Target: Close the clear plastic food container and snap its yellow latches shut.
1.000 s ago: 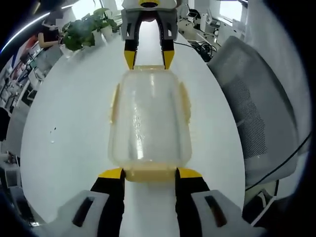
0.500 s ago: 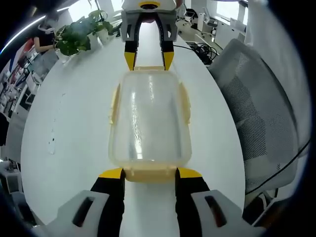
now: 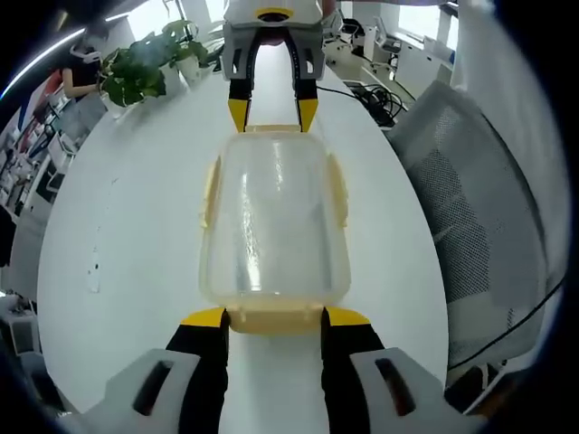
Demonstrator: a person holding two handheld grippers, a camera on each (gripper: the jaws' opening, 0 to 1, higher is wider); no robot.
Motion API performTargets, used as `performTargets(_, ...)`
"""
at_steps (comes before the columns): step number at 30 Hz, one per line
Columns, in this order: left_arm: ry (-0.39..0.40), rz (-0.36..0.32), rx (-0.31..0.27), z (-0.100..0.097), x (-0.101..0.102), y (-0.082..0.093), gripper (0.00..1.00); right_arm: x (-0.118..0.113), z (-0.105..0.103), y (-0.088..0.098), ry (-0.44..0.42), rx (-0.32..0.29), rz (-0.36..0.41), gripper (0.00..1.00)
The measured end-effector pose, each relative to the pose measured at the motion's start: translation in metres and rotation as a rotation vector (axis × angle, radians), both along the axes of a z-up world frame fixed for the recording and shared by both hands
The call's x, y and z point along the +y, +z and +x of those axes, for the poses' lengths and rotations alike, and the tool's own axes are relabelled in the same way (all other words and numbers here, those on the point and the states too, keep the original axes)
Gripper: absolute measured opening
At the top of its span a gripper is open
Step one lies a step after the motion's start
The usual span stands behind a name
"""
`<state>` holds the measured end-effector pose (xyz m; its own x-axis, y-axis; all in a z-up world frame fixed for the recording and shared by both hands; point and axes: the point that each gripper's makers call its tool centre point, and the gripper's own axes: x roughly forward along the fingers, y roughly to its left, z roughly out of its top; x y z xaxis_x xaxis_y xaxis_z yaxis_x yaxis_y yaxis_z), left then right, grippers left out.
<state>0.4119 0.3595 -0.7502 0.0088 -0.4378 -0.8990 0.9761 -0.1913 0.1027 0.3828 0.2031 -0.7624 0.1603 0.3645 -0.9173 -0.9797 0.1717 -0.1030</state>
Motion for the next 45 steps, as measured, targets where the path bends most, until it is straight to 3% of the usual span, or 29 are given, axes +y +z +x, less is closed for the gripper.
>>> performTargets(45, -0.03, -0.051, 0.026, -0.003, -0.067, -0.004, 0.39, -0.066, -0.008, -0.006, -0.031, 0.044, -0.015, 0.39)
